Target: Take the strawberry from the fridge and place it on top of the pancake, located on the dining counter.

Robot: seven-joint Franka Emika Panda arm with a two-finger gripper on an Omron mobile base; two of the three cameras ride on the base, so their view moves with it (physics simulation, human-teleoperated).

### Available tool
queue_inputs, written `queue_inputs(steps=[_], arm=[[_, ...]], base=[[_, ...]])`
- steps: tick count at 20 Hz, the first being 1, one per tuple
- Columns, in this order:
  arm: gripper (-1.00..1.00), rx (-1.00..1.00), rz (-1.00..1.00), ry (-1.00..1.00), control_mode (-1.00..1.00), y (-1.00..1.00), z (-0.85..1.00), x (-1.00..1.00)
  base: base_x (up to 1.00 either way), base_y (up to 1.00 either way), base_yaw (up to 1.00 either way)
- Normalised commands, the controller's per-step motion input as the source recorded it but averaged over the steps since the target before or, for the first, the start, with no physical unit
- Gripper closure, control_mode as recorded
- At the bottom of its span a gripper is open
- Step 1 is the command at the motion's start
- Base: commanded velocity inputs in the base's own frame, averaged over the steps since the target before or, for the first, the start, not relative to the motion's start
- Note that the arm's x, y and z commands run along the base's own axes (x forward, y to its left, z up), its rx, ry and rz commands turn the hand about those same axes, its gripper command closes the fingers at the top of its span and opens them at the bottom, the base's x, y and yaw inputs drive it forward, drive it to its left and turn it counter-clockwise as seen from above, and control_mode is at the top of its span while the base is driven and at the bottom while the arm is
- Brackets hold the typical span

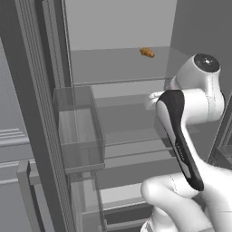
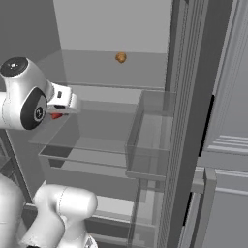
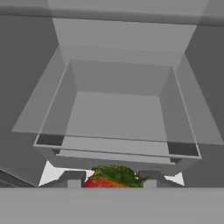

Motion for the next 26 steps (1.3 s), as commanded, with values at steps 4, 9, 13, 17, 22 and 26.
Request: queue_inputs(steps=[4, 9, 13, 17, 22, 26], arm=[[1.0, 0.0, 0.11, 0.03, -1.0, -0.14, -0.62, -0.89], [1.0, -0.03, -0.07, 0.13, -1.0, -0.38, -0.53, -0.42], [1.0, 0.0, -0.08, 0.09, -1.0, -0.18, -0.27, -0.04], [1.0, 0.0, 0.0, 0.0, -1.0, 0.0, 0.0, 0.0], [1.0, 0.0, 0.0, 0.0, -1.0, 0.0, 0.0, -0.08], [1.0, 0.0, 0.0, 0.0, 1.0, 0.0, 0.0, -0.18]], base=[[0.0, 0.0, 0.0], [0.0, 0.0, 0.0], [0.0, 0.0, 0.0], [0.0, 0.0, 0.0], [0.0, 0.0, 0.0], [-0.75, 0.09, 0.0]])
